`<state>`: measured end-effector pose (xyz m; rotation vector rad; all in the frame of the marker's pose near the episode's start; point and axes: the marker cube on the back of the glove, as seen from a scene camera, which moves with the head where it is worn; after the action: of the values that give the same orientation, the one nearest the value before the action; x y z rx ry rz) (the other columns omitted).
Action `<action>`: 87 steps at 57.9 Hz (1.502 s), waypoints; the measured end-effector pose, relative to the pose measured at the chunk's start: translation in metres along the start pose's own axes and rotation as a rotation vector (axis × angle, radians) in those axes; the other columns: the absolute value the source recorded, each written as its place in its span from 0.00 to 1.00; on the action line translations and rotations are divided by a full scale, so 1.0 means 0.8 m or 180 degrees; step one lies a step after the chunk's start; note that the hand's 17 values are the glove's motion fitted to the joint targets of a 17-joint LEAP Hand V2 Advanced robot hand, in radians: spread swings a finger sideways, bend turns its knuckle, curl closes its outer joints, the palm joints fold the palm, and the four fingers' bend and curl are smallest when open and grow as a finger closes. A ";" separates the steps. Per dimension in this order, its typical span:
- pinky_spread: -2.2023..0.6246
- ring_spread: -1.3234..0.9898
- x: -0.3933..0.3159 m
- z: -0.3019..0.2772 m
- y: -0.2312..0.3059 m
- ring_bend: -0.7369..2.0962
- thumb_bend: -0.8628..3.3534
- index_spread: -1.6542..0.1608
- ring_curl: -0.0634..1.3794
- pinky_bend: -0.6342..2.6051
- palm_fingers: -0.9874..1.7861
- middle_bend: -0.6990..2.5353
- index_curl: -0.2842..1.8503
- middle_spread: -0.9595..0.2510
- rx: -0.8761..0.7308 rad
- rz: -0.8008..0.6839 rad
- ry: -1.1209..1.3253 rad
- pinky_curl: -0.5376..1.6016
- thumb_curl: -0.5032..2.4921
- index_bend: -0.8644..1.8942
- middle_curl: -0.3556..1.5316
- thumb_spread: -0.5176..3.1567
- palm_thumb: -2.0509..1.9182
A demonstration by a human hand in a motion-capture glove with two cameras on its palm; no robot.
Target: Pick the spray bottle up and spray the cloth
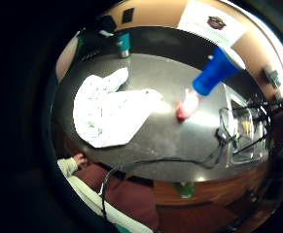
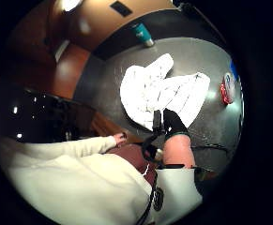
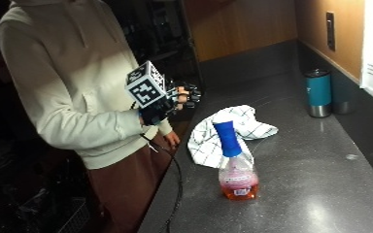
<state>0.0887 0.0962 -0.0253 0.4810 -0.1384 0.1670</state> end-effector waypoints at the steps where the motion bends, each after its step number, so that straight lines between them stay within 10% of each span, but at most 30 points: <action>1: 0.84 0.56 0.004 -0.001 0.001 0.38 0.20 0.72 0.24 0.28 0.52 0.29 0.25 0.74 0.0056 0.0043 -0.0019 0.40 0.33 0.36 0.37 0.40 0.73; 28: 0.82 0.55 0.100 -0.017 0.009 0.42 0.20 0.75 0.28 0.31 0.51 0.31 0.22 0.73 0.1573 0.1180 -0.0540 0.42 0.33 0.34 0.39 0.40 0.73; 87: 0.82 0.56 0.219 0.089 -0.128 0.43 0.20 0.76 0.27 0.33 0.48 0.30 0.22 0.75 0.2077 0.2470 -0.2142 0.42 0.31 0.37 0.39 0.38 0.69</action>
<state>0.2725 -0.0042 0.0214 1.1101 -0.9535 0.8243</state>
